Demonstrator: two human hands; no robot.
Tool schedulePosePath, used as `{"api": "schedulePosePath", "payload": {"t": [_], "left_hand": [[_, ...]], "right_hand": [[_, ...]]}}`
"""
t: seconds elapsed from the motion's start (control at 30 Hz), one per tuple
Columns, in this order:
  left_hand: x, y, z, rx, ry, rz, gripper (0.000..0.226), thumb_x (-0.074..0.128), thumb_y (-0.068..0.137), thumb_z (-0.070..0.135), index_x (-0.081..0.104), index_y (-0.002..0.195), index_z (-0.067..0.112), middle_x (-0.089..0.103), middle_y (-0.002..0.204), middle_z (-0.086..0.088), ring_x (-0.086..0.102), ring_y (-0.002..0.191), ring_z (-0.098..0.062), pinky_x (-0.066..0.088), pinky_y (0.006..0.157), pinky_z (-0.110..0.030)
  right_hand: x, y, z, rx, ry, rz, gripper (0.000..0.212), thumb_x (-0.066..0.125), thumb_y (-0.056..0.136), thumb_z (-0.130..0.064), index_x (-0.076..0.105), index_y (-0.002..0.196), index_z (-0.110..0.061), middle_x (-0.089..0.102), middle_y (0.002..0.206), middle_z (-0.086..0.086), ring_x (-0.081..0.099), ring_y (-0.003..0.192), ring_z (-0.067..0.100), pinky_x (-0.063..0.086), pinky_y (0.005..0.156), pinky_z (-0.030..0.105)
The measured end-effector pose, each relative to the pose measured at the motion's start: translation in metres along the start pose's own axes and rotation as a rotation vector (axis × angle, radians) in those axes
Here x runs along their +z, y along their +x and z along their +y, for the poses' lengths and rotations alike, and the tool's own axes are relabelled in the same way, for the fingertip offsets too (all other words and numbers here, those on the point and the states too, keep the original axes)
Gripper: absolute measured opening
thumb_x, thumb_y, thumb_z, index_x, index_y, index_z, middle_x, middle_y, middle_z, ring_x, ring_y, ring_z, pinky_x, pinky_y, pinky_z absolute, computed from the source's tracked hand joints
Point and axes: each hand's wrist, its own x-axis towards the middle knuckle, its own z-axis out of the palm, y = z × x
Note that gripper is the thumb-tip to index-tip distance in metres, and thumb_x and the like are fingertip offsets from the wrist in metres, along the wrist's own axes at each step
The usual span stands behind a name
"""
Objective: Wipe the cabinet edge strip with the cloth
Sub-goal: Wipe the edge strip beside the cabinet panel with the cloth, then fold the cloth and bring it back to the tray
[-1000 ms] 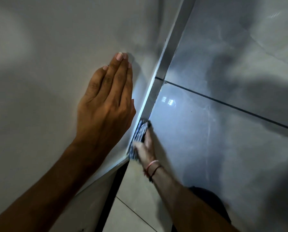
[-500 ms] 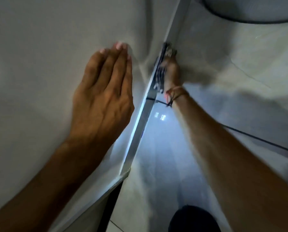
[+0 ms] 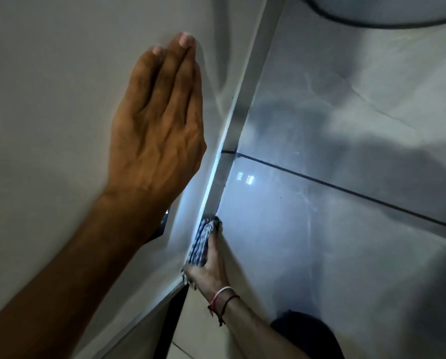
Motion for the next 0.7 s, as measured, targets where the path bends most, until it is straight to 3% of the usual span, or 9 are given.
{"api": "schedulePosePath", "payload": {"t": [0.1, 0.2, 0.23, 0.3, 0.37, 0.43, 0.5, 0.6, 0.7], "left_hand": [[0.003, -0.003, 0.000, 0.029, -0.038, 0.015, 0.062, 0.037, 0.107, 0.017, 0.017, 0.158, -0.013, 0.012, 0.168, -0.032, 0.009, 0.159, -0.041, 0.001, 0.129, -0.048], [-0.005, 0.000, 0.001, 0.065, -0.095, -0.059, 0.064, 0.038, 0.105, 0.022, 0.022, 0.159, -0.008, 0.010, 0.169, -0.029, 0.008, 0.159, -0.039, 0.007, 0.131, -0.051], [-0.009, 0.000, 0.001, 0.086, -0.125, -0.057, 0.066, 0.041, 0.104, 0.026, 0.025, 0.159, -0.006, 0.010, 0.170, -0.027, 0.009, 0.159, -0.038, 0.010, 0.130, -0.051], [-0.025, 0.001, -0.002, 0.064, -0.245, -0.085, 0.070, 0.054, 0.103, 0.032, 0.032, 0.158, -0.004, 0.017, 0.169, -0.026, 0.015, 0.158, -0.038, 0.020, 0.129, -0.051], [-0.044, -0.003, -0.008, -0.022, -0.485, -0.100, 0.068, 0.062, 0.102, 0.028, 0.037, 0.157, -0.004, 0.025, 0.167, -0.024, 0.021, 0.157, -0.037, 0.027, 0.128, -0.049], [-0.071, -0.006, -0.019, -0.186, -0.765, -0.127, 0.061, 0.063, 0.104, 0.023, 0.040, 0.156, 0.001, 0.033, 0.165, -0.018, 0.028, 0.156, -0.030, 0.028, 0.128, -0.042], [-0.095, -0.002, -0.033, -0.326, -0.975, -0.148, 0.050, 0.059, 0.106, 0.023, 0.049, 0.152, 0.006, 0.048, 0.158, -0.011, 0.043, 0.148, -0.024, 0.033, 0.123, -0.029], [-0.128, 0.023, -0.050, -0.573, -1.294, -0.147, 0.032, 0.050, 0.111, 0.024, 0.065, 0.137, 0.015, 0.064, 0.136, 0.005, 0.059, 0.131, -0.018, 0.037, 0.107, -0.008], [-0.159, 0.052, -0.052, -1.022, -1.821, -0.253, 0.029, 0.045, 0.111, 0.036, 0.069, 0.123, 0.023, 0.071, 0.129, -0.005, 0.064, 0.126, -0.025, 0.049, 0.108, -0.039]], "right_hand": [[-0.007, 0.004, 0.002, 0.038, 0.098, -0.001, 0.106, 0.075, 0.059, -0.018, 0.034, 0.156, -0.031, 0.056, 0.152, 0.005, 0.056, 0.138, 0.028, 0.045, 0.116, 0.048], [-0.016, 0.014, -0.019, 0.098, 0.278, 0.040, 0.070, 0.082, 0.067, 0.001, 0.061, 0.133, -0.012, 0.073, 0.127, 0.011, 0.071, 0.116, 0.029, 0.054, 0.106, 0.046], [-0.018, 0.016, -0.027, 0.116, 0.318, 0.051, 0.056, 0.078, 0.070, 0.010, 0.066, 0.122, -0.005, 0.074, 0.121, 0.017, 0.072, 0.107, 0.031, 0.059, 0.098, 0.045], [-0.031, 0.010, -0.052, 0.154, 0.288, 0.040, 0.032, 0.068, 0.071, 0.020, 0.072, 0.092, -0.005, 0.076, 0.096, 0.019, 0.070, 0.077, 0.025, 0.063, 0.067, 0.030], [-0.055, -0.004, -0.084, 0.163, 0.255, 0.011, 0.029, 0.066, 0.075, 0.017, 0.074, 0.070, -0.010, 0.075, 0.069, 0.008, 0.066, 0.056, 0.015, 0.055, 0.053, 0.020], [-0.075, -0.028, -0.138, 0.222, 0.239, -0.064, 0.018, 0.068, 0.087, -0.002, 0.077, 0.073, -0.010, 0.075, 0.068, 0.007, 0.068, 0.059, 0.019, 0.058, 0.066, 0.027], [-0.095, -0.058, -0.203, 0.261, 0.235, -0.172, 0.021, 0.061, 0.095, -0.020, 0.075, 0.092, -0.004, 0.075, 0.082, 0.013, 0.070, 0.073, 0.028, 0.055, 0.083, 0.037], [-0.124, -0.095, -0.315, 0.248, 0.238, -0.257, 0.031, 0.049, 0.099, -0.023, 0.072, 0.091, -0.005, 0.071, 0.085, 0.014, 0.068, 0.079, 0.026, 0.051, 0.081, 0.036], [-0.141, -0.137, -0.418, 0.169, 0.169, -0.215, 0.024, 0.054, 0.079, -0.027, 0.069, 0.083, -0.009, 0.061, 0.091, 0.017, 0.063, 0.082, 0.026, 0.049, 0.079, 0.033]]}}
